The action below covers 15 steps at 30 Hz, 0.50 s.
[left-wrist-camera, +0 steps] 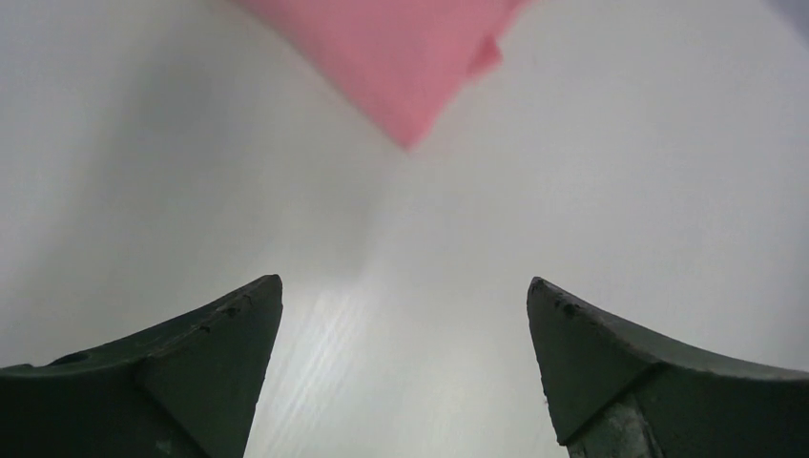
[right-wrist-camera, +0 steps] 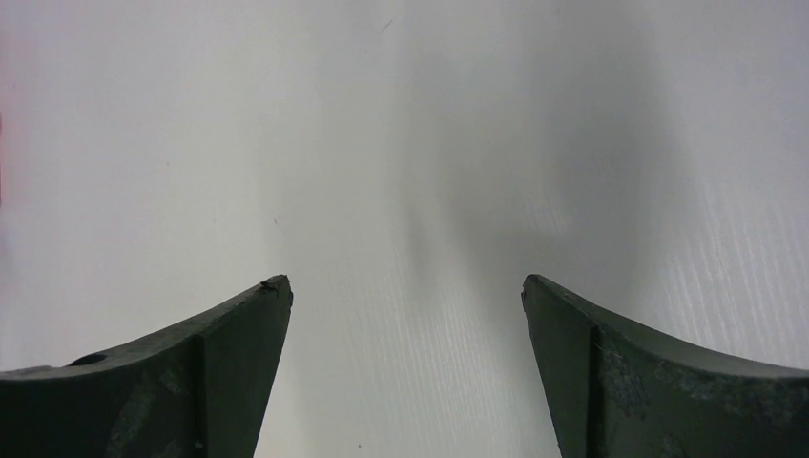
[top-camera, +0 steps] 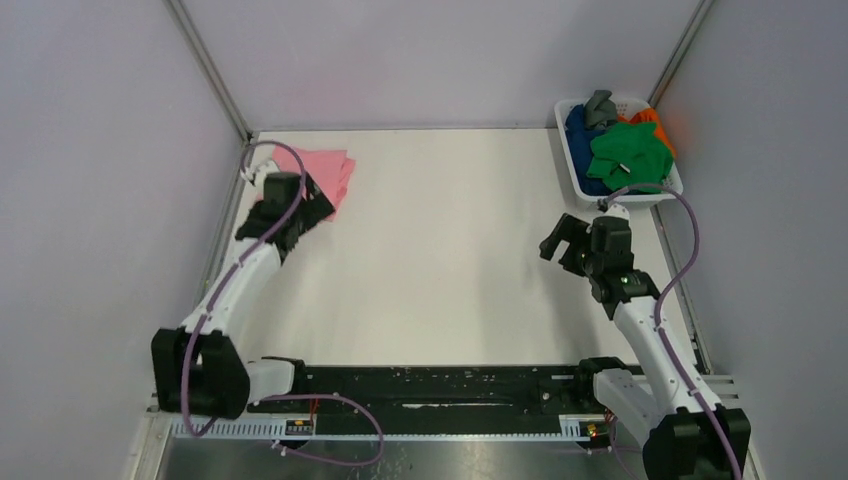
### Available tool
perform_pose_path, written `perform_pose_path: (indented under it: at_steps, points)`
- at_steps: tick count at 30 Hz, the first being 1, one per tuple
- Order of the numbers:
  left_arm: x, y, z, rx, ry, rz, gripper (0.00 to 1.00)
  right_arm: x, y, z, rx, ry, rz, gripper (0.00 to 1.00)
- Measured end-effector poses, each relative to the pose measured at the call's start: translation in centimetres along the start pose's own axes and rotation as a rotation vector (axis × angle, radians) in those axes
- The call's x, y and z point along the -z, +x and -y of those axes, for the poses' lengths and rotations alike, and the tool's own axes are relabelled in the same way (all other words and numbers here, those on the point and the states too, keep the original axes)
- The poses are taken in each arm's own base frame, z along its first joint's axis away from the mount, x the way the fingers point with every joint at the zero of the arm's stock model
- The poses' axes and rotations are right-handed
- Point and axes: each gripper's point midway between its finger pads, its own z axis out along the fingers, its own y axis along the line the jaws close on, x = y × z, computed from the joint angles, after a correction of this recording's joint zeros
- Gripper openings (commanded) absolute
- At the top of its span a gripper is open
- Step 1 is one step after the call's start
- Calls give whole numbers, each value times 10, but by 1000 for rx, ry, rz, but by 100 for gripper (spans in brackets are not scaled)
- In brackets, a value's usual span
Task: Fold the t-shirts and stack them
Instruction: Reset both arms
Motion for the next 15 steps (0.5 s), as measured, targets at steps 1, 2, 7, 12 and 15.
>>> perform_pose_path:
  at_steps: [1, 2, 7, 12, 15]
  points:
    - [7, 21, 1, -24, 24, -29, 99, 1, 4, 1, -4, -6, -2, 99]
    - [14, 40, 5, -50, 54, -52, 99, 2, 10, 3, -7, -9, -6, 100]
    - [54, 115, 32, -192, 287, -110, 99, 2, 38, 12, -22, -13, -50, 99]
    - [63, 125, 26, -217, 352, -83, 99, 0, 41, 11, -26, -23, -51, 99]
    - [70, 117, 36, -201, 420, -33, 99, -2, 41, 11, -30, -25, -55, 99]
